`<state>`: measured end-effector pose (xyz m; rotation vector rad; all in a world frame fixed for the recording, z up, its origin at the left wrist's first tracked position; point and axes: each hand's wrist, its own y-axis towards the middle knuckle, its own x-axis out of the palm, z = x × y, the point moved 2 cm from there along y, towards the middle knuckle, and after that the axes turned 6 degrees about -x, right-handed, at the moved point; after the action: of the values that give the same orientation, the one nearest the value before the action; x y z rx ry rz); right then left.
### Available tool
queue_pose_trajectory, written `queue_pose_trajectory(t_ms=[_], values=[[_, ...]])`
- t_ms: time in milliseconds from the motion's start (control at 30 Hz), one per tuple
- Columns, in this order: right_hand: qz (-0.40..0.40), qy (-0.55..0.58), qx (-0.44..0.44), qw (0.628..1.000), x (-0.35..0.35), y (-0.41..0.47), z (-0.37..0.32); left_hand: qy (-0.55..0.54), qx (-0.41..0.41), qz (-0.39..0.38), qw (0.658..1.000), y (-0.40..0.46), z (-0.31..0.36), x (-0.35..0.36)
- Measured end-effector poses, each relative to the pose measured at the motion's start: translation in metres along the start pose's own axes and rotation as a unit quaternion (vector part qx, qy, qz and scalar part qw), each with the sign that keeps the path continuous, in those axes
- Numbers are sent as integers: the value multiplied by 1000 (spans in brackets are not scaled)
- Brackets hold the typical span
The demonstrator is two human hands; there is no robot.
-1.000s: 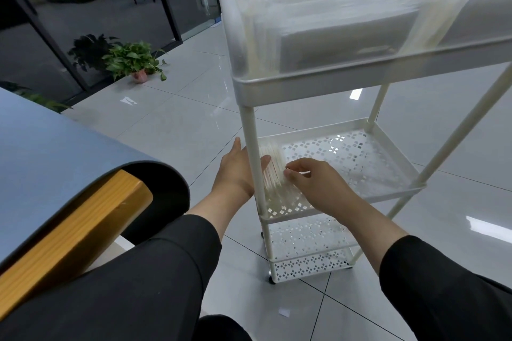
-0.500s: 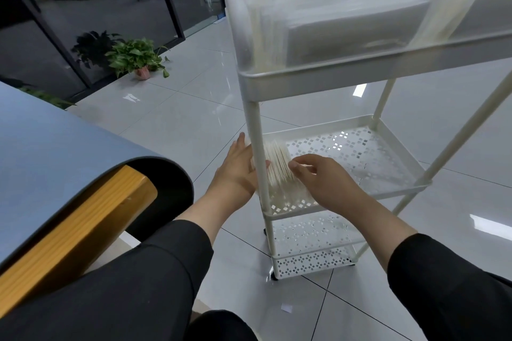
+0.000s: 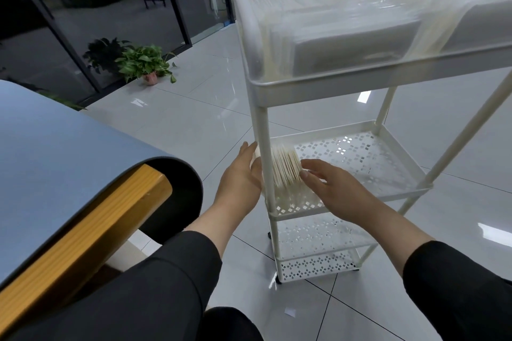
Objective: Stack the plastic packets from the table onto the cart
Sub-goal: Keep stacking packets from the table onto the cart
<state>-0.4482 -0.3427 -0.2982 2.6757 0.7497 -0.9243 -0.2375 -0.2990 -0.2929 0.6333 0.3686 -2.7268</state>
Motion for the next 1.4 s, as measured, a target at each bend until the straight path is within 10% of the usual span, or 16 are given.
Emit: queue_pose_trajectory(t_ms=[533,800,967,1400], values=[[78,-56,-26,995,-21,-41,-47,207,14,53,977,-87,19,-28],[91,-49,-185,977,-17,-103,-138,214,120,81,966,-199,73,-70],[74,-5,-313,947,13,-118,-262,207,191,236,930,-264,89,-176],[-192,-105,-515,829,306,-135,-581,245,-129,499,821,-498,-91,-519]])
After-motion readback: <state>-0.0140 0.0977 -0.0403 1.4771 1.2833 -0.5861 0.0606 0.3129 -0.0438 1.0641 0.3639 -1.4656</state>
